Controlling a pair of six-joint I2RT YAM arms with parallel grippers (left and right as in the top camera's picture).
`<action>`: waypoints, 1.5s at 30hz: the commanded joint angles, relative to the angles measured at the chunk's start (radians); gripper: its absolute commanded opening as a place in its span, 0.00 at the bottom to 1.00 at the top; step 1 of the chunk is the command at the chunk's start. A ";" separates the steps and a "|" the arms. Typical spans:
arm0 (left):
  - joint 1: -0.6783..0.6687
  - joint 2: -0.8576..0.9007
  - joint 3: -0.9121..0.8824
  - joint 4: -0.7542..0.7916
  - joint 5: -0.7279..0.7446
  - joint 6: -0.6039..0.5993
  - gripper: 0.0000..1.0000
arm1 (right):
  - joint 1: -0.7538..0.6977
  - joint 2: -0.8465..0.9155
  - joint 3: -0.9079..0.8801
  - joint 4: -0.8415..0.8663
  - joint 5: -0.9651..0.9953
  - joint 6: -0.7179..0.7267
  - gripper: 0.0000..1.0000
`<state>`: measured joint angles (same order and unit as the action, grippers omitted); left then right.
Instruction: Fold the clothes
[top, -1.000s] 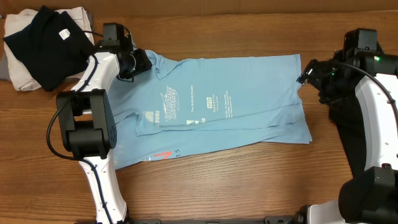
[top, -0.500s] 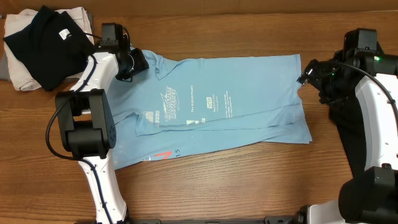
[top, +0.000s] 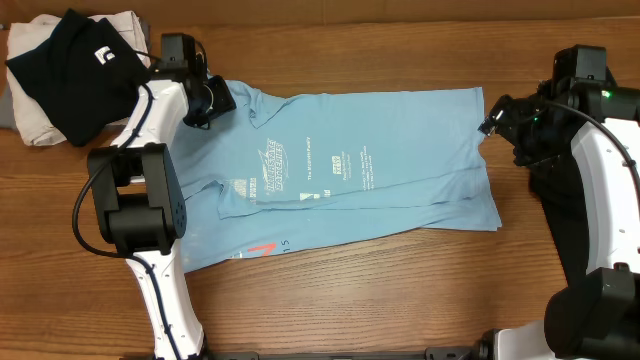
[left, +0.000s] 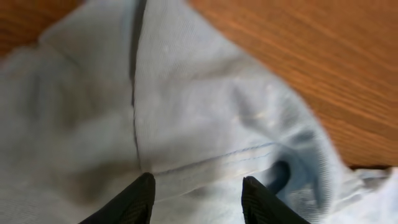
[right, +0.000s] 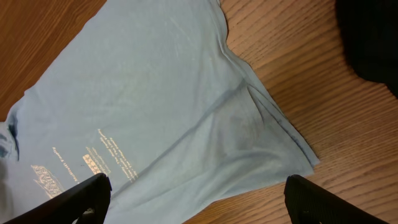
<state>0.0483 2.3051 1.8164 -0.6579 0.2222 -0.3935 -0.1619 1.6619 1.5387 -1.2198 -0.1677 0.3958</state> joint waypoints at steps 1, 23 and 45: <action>0.011 0.016 0.048 -0.016 -0.017 -0.003 0.49 | 0.001 0.003 0.014 0.006 0.014 -0.003 0.93; 0.011 0.034 0.037 -0.074 -0.073 -0.004 0.45 | 0.001 0.003 0.014 0.000 0.017 -0.003 0.93; 0.010 0.064 0.037 -0.018 -0.065 0.005 0.27 | 0.001 0.003 0.014 -0.003 0.017 -0.003 0.93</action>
<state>0.0540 2.3459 1.8416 -0.6834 0.1627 -0.3901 -0.1623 1.6615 1.5387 -1.2236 -0.1642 0.3954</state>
